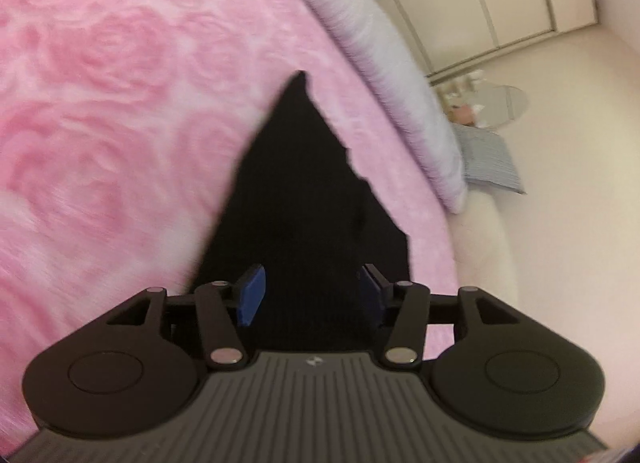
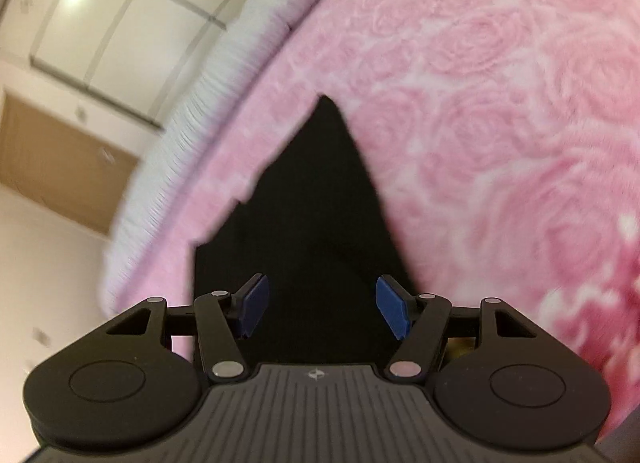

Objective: Fold clothes
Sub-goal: 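Close both grippers on the folded edge of the black garment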

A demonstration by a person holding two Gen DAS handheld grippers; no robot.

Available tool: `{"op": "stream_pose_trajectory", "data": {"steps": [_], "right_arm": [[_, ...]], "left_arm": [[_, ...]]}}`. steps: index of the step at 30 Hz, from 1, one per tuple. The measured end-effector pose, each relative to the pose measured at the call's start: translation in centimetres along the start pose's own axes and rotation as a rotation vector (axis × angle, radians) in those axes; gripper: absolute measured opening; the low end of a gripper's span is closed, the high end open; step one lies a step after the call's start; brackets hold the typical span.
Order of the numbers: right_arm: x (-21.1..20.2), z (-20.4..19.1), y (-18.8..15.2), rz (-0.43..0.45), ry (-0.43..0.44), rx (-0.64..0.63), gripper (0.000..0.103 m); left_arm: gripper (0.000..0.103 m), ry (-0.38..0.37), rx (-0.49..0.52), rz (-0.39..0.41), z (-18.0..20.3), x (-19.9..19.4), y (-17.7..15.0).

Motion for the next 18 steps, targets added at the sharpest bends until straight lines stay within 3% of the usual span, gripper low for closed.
{"op": "stream_pose_trajectory", "data": {"steps": [3, 7, 12, 16, 18], "right_arm": [[1.9, -0.3, -0.6, -0.036, -0.056, -0.134, 0.059], [4.0, -1.9, -0.6, -0.057, -0.1, -0.29, 0.058], [6.2, -2.5, -0.3, -0.064, -0.144, -0.404, 0.058], [7.3, -2.6, -0.6, -0.082, -0.131, -0.427, 0.058], [7.4, -2.8, -1.0, -0.093, -0.114, -0.434, 0.042]], "left_arm": [[0.047, 0.032, 0.067, -0.031, -0.5, 0.6, 0.6], [0.048, 0.12, 0.263, -0.104, 1.0, 3.1, 0.4], [0.048, 0.248, 0.504, -0.139, 2.3, 5.5, -0.5], [0.043, 0.287, 0.587, -0.13, 2.6, 5.9, -0.7], [0.042, 0.28, 0.605, -0.137, 2.5, 5.9, -0.9]]}}
Point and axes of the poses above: each gripper's, at about its wrist camera, not at the fingertips, and x roughly the way its jaws point, z to its right, y to its top, the point moved 6 cm from there along x, roughly the way its jaws point, and after that the axes turned 6 degrees about -z, right-handed, at the moved point
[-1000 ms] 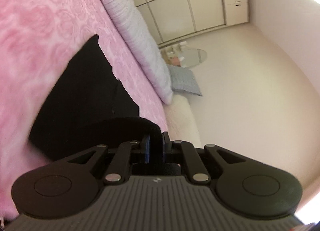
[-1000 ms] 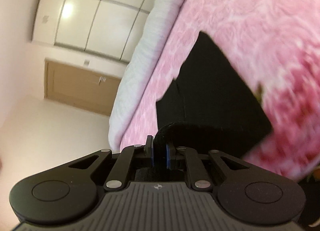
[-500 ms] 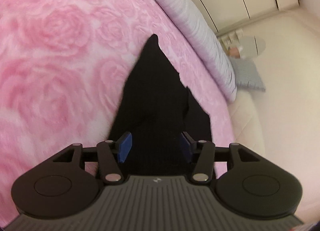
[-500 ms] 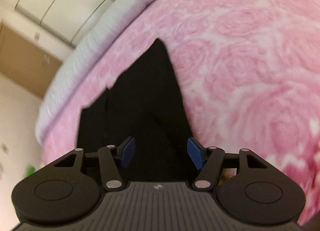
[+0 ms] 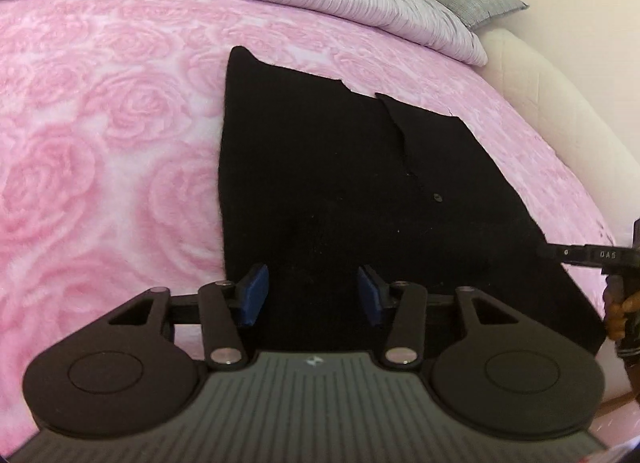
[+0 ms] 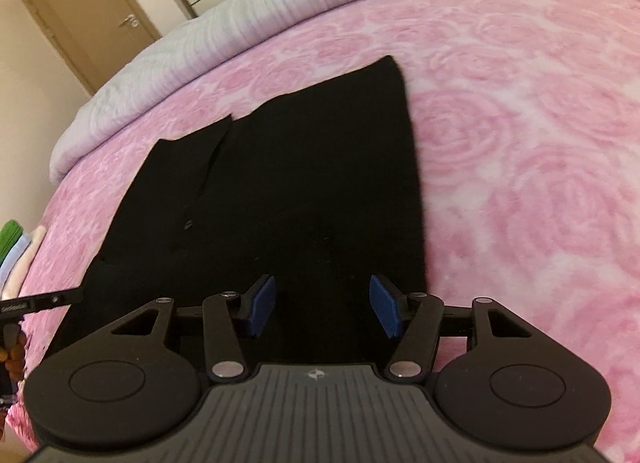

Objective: Fold clothes
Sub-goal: 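Close both grippers on the folded edge of the black garment, then fold the held edge over again and open both grippers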

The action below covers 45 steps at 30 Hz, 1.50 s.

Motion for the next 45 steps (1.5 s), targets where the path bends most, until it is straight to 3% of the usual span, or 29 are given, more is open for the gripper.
{"op": "stream_pose_trajectory", "data": {"steps": [3, 5, 7, 16, 22, 26, 28, 31, 35, 39, 41, 43, 45], "right_arm": [[0.0, -0.2, -0.2, -0.005, -0.014, -0.016, 0.017], [-0.4, -0.3, -0.2, 0.01, -0.016, -0.021, 0.01], [-1.1, -0.5, -0.1, 0.04, -0.027, -0.027, 0.009], [-3.2, -0.7, 1.4, 0.145, -0.046, 0.005, 0.008], [-2.2, 0.9, 1.9, 0.137, -0.084, 0.079, 0.007], [-0.3, 2.0, 1.2, 0.054, -0.149, 0.129, 0.018], [-1.2, 1.8, 0.9, 0.079, -0.161, 0.152, 0.029], [-3.4, 0.5, 0.4, 0.127, -0.256, 0.113, 0.039], [-6.2, -3.8, -2.2, 0.187, -0.283, -0.014, 0.039], [-6.6, -7.9, -7.3, 0.171, -0.264, -0.115, 0.044], [-6.0, -8.9, -9.7, 0.146, -0.271, -0.162, 0.052], [-5.1, -8.5, -11.8, 0.118, -0.327, -0.226, 0.053], [-5.0, -7.2, -13.0, 0.133, -0.37, -0.289, 0.052]], "left_arm": [[0.039, -0.026, 0.03, -0.027, 0.4, 0.6, -0.2], [0.019, -0.019, 0.04, -0.027, 0.5, 0.6, -0.1], [0.01, -0.048, 0.001, 0.004, 0.1, 0.0, 0.3], [0.01, -0.06, 0.016, 0.139, 0.9, -1.8, 2.1], [0.01, -0.044, -0.013, 0.126, 0.3, 0.2, 3.1], [0.016, 0.055, 0.006, 0.046, -0.2, 1.6, 2.0], [0.018, 0.106, 0.025, 0.063, -0.1, 0.6, 1.6], [0.016, 0.212, 0.059, 0.11, 0.3, -2.0, 1.2], [0.016, 0.171, 0.155, 0.143, 3.9, -5.2, -0.9], [0.017, 0.139, 0.323, 0.103, 8.7, -5.5, -5.5], [0.02, 0.159, 0.383, 0.072, 9.7, -4.7, -7.9], [0.021, 0.233, 0.416, 0.048, 9.0, -3.9, -10.0], [0.022, 0.246, 0.422, 0.089, 7.3, -4.2, -11.1]]}}
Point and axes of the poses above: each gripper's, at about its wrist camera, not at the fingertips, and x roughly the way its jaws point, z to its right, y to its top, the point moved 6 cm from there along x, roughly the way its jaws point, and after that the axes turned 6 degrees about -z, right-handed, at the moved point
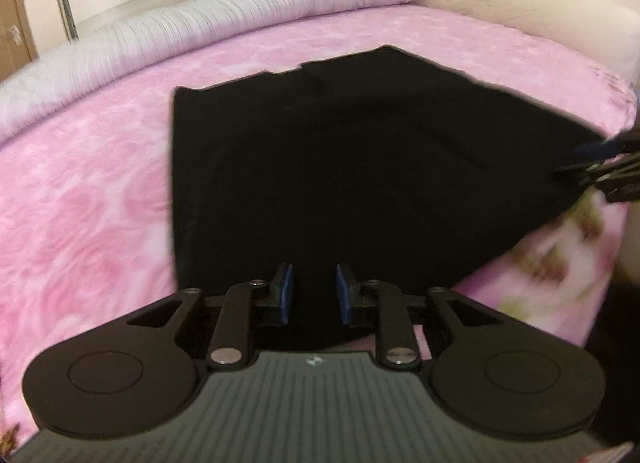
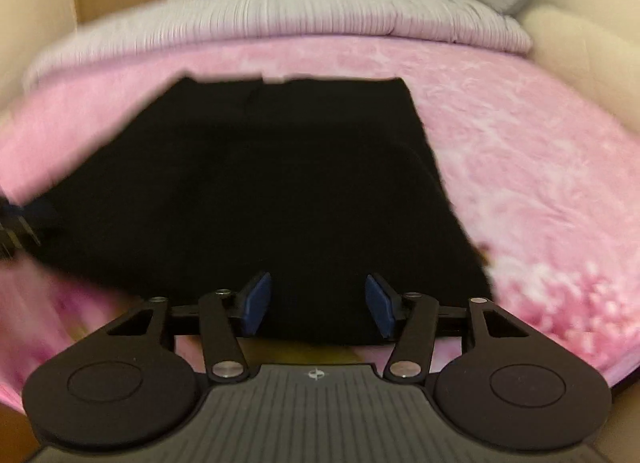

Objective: Fold clothes
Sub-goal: 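Fold the held edge over again and open both grippers, then pull both open grippers back from the folded garment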

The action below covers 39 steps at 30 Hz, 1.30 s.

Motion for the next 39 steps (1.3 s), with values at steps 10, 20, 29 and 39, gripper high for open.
{"op": "stream_pose_trajectory", "data": {"steps": [10, 20, 29, 39], "right_arm": [[-1.4, 3.1, 0.7, -0.024, -0.059, 0.077, 0.045], [-1.4, 3.5, -2.3, -0.109, -0.062, 0.244, 0.059], [-7.0, 2.2, -0.8, -0.081, -0.071, 0.295, 0.074], [-12.1, -2.0, 0.4, -0.022, -0.045, 0.221, 0.088]], "left_arm": [[0.02, 0.024, -0.166, -0.038, -2.9, -2.4, -0.6], [0.037, 0.123, -0.314, -0.139, -1.1, -2.3, -0.9], [0.041, 0.153, -0.306, -0.183, 2.0, -6.8, -1.1], [0.053, 0.221, -0.255, -0.095, 4.9, -13.5, 0.6]]}}
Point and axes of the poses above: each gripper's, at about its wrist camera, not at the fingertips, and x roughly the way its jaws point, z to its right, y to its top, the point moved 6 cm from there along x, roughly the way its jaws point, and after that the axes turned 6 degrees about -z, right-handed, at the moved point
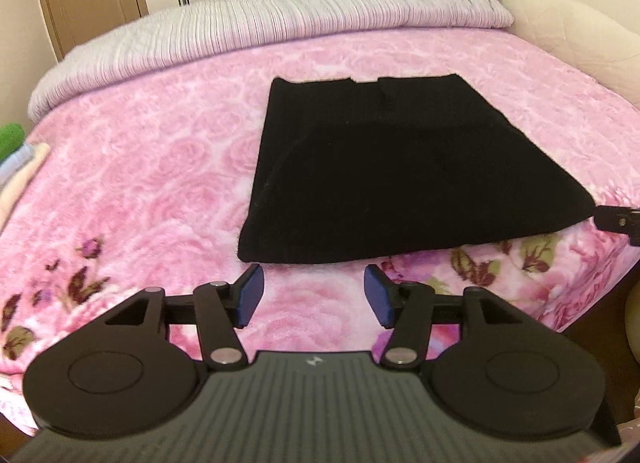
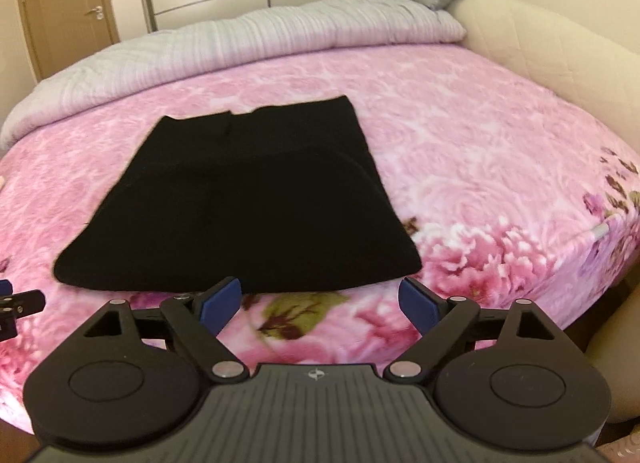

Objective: Fold clothes
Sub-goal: 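Pull both open grippers back from the folded garment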

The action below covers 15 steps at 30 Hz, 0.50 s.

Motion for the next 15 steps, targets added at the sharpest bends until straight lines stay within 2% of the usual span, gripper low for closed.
{"op": "stream_pose_trajectory", "data": {"steps": [4, 8, 15], "right_arm": [[-1.4, -0.9, -0.3, 0.01, 0.013, -0.012, 0.088], [-2.4, -1.7, -0.7, 0.016, 0.019, -0.038, 0.088], [-2.8, -2.4, -1.5, 0.011, 0.008, -0.043, 0.088]], "left_arm": [[0.058, 0.012, -0.005, 0.034, 0.4, -2.5, -0.3], [0.058, 0.019, -0.021, 0.064, 0.4, -4.4, -0.7], [0.06, 0.008, -0.037, 0.085, -0.3, -5.6, -1.6]]}}
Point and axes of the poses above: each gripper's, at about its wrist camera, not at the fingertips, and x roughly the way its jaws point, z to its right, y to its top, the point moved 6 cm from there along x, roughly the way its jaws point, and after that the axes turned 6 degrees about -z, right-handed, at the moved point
